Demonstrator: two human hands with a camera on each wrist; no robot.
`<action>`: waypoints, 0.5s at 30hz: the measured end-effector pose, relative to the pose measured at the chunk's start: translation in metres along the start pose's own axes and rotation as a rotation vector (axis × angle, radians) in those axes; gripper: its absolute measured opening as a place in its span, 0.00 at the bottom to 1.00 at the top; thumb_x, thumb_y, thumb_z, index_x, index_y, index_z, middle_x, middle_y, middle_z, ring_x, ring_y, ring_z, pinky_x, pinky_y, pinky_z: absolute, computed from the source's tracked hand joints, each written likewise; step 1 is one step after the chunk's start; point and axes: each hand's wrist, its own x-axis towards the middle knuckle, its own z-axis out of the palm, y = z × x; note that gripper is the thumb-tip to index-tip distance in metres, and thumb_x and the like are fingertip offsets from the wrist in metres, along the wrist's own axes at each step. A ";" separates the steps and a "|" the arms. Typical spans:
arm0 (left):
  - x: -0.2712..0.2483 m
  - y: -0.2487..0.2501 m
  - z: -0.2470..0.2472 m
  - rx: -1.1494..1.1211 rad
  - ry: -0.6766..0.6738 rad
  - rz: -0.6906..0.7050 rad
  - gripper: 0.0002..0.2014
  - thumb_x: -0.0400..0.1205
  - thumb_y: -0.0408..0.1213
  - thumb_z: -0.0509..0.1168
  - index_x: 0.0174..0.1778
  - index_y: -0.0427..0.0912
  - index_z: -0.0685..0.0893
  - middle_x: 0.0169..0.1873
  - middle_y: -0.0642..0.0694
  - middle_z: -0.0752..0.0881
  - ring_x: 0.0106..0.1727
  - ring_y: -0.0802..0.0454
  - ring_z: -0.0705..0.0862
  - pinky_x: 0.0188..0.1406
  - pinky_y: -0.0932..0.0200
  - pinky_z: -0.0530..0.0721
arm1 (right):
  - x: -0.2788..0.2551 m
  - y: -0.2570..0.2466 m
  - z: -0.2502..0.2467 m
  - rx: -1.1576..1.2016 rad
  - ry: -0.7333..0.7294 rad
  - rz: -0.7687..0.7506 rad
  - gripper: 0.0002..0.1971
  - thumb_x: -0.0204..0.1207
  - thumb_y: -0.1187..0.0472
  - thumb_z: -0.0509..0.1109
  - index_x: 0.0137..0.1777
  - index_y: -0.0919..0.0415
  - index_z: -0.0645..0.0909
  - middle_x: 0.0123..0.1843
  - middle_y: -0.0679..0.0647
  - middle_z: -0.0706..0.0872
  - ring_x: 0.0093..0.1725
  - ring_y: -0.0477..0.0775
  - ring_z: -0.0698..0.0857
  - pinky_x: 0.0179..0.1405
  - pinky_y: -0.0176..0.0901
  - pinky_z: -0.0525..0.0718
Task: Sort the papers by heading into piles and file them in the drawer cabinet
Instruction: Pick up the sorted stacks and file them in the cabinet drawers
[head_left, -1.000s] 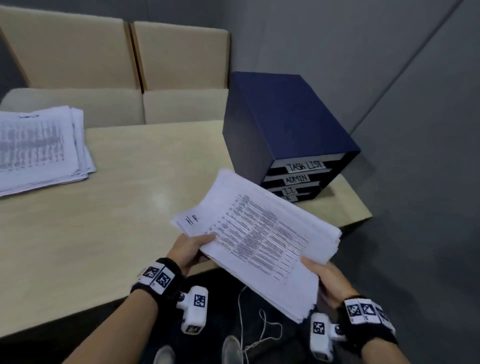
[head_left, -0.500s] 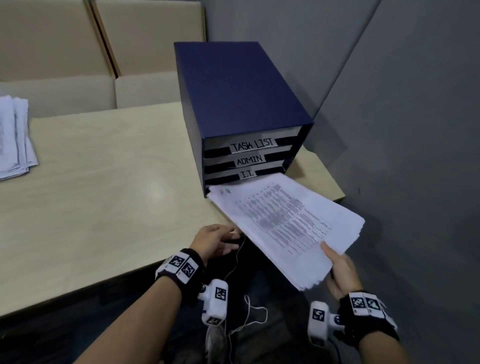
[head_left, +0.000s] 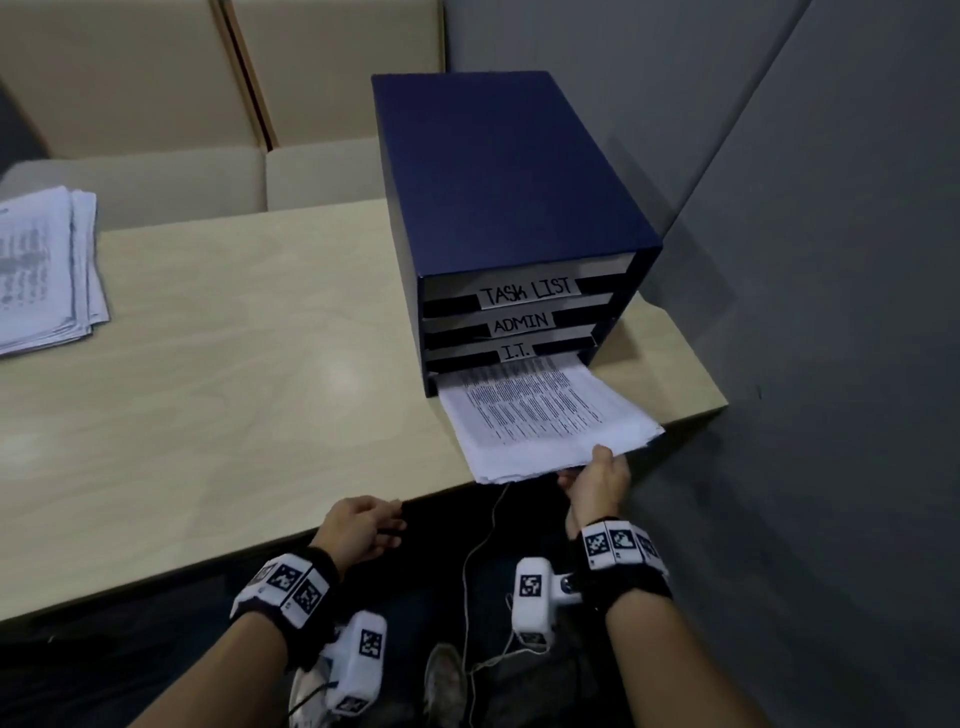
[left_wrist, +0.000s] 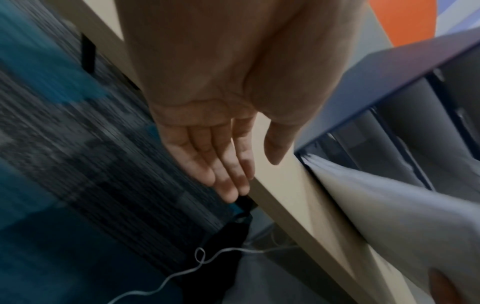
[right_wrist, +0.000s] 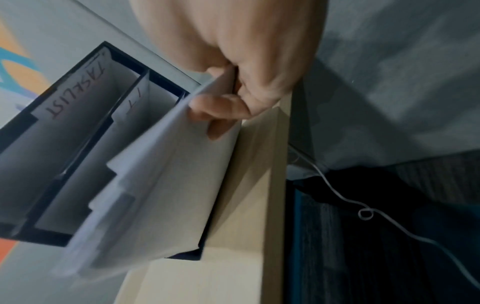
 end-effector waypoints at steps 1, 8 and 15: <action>0.000 -0.002 -0.008 -0.008 0.015 0.002 0.09 0.85 0.37 0.66 0.44 0.35 0.82 0.30 0.44 0.89 0.28 0.48 0.84 0.19 0.68 0.74 | 0.001 0.000 0.009 -0.002 -0.030 0.024 0.08 0.87 0.65 0.55 0.54 0.59 0.76 0.35 0.56 0.82 0.19 0.43 0.79 0.15 0.32 0.73; -0.003 -0.011 -0.050 -0.052 0.104 0.043 0.10 0.85 0.36 0.66 0.48 0.30 0.84 0.32 0.44 0.88 0.28 0.50 0.83 0.17 0.68 0.72 | 0.037 -0.009 0.074 0.088 -0.148 0.259 0.06 0.86 0.69 0.61 0.51 0.67 0.80 0.49 0.61 0.82 0.49 0.58 0.87 0.45 0.37 0.89; -0.016 -0.005 -0.088 -0.104 0.200 0.093 0.07 0.85 0.33 0.65 0.44 0.33 0.79 0.26 0.47 0.86 0.25 0.52 0.81 0.16 0.69 0.70 | 0.054 -0.015 0.120 -0.260 -0.345 0.182 0.17 0.85 0.67 0.62 0.73 0.60 0.71 0.77 0.66 0.75 0.66 0.53 0.82 0.71 0.41 0.76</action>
